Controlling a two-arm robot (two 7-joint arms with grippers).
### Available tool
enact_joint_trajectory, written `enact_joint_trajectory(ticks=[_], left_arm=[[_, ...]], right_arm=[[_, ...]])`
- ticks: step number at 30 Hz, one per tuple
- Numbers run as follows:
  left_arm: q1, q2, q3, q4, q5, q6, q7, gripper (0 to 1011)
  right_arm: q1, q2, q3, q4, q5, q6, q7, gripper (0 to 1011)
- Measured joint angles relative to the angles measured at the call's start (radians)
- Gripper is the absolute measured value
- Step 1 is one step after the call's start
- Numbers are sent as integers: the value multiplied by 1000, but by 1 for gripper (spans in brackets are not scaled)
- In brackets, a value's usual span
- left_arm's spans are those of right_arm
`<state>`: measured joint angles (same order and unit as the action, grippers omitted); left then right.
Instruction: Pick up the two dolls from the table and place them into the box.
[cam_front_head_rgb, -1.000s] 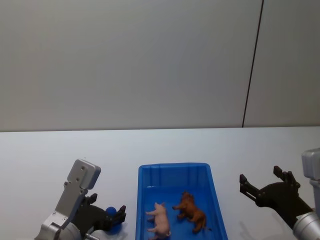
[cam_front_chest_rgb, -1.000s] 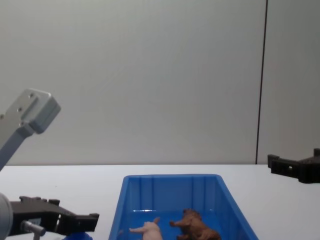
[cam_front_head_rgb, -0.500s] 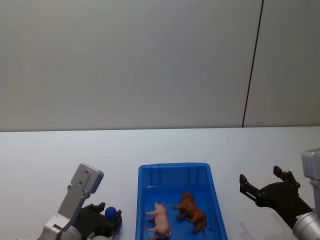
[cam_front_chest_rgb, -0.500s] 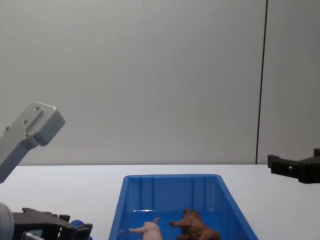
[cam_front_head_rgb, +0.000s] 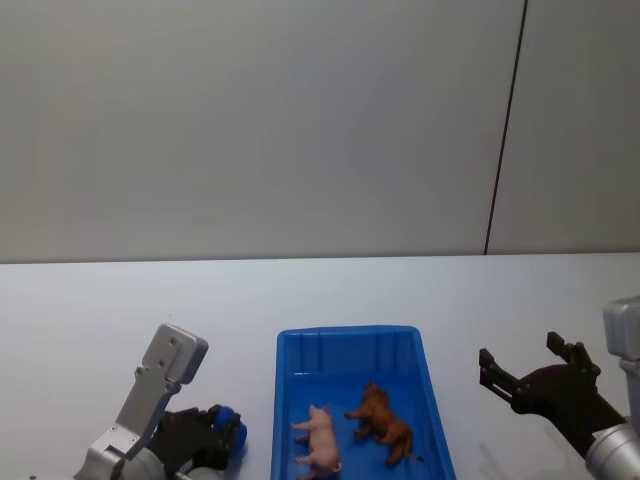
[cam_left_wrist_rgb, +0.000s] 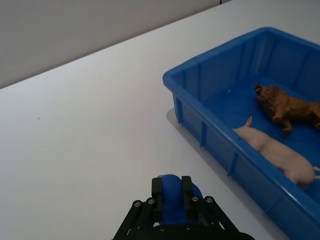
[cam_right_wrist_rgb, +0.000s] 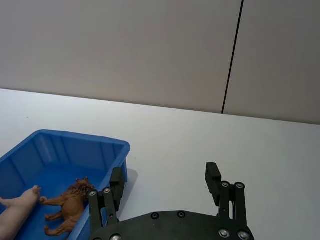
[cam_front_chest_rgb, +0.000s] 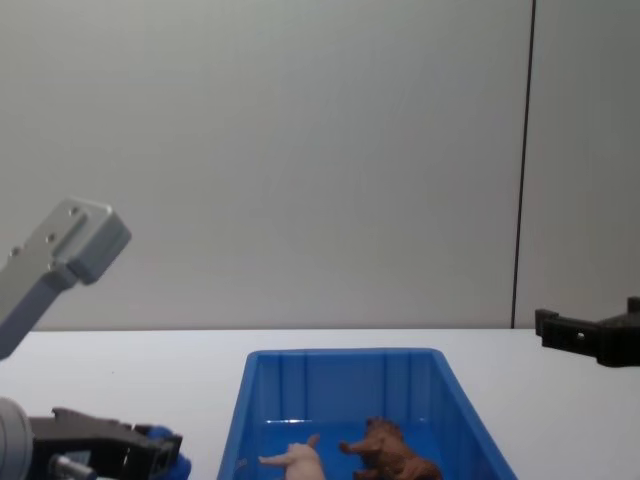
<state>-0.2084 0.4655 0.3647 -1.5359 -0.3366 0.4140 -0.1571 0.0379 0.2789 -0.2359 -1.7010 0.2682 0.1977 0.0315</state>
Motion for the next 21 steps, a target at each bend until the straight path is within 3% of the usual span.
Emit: enact_joint_trajectory(ticks=[21], left_arm=[[-24,3,-25,-93,-3,-127,-48,108]], right_arm=[[0,0,0,0,0,0,0,1001]])
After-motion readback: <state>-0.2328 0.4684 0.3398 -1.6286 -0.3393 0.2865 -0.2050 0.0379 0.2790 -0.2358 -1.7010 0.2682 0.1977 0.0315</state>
